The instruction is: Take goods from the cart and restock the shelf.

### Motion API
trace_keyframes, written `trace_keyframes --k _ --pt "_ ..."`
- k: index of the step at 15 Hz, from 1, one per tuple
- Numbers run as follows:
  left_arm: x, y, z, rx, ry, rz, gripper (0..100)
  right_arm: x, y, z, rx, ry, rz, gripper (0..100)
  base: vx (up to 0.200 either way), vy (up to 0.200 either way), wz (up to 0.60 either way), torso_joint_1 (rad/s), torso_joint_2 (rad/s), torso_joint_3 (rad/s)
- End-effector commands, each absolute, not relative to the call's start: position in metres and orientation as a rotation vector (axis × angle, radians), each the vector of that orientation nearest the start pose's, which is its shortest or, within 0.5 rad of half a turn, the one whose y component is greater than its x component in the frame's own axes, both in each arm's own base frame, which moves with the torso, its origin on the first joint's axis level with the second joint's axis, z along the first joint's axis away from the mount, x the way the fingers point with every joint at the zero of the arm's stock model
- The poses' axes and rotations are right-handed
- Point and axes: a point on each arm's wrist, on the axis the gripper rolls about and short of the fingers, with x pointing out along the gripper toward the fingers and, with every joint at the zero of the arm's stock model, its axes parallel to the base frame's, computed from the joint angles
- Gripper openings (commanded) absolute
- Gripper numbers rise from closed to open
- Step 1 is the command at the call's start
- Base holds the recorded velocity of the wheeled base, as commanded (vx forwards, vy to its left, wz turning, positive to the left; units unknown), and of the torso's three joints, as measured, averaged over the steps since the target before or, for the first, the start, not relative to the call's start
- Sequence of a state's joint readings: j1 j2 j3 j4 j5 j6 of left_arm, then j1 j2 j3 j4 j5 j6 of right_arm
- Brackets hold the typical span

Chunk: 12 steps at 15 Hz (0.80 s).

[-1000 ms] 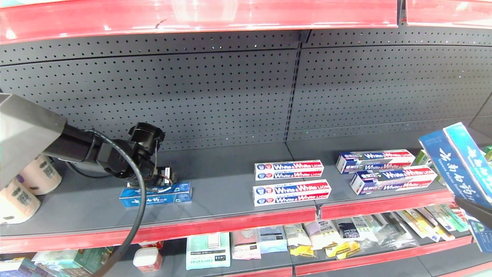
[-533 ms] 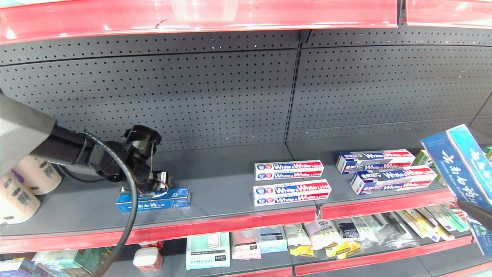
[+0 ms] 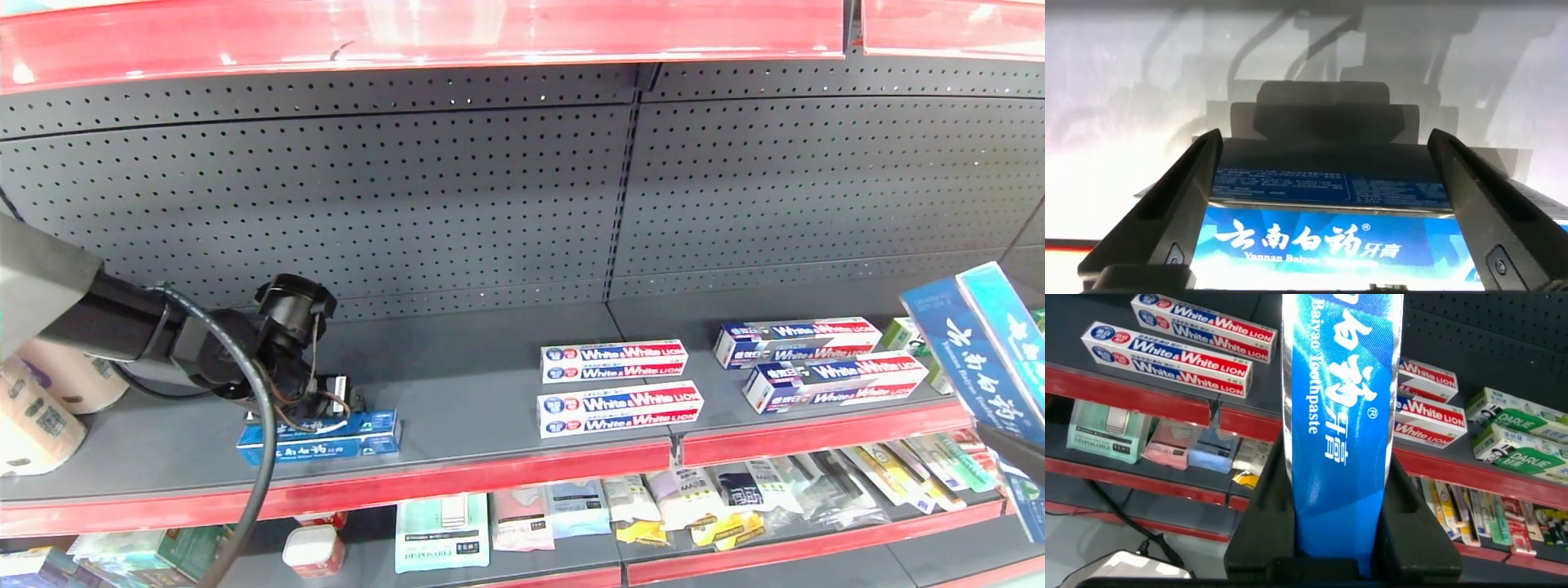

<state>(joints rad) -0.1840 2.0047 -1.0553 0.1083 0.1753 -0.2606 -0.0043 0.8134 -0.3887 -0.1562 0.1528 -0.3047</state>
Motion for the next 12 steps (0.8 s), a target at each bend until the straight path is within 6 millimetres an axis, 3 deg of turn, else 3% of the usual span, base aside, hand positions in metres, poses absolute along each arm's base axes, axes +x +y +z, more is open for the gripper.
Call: trace_keyframes --k 1,12 --pt "0.329 -0.057 0.085 -0.046 1.041 0.128 100 0.082 0.003 0.188 -0.282 0.239 0.187 0 0.000 0.000 0.00 0.000 0.00 0.000" --pt "0.318 -0.055 0.082 -0.042 1.065 0.131 100 0.081 0.003 0.185 -0.280 0.246 0.188 0 0.000 0.000 0.00 0.000 0.00 0.000"
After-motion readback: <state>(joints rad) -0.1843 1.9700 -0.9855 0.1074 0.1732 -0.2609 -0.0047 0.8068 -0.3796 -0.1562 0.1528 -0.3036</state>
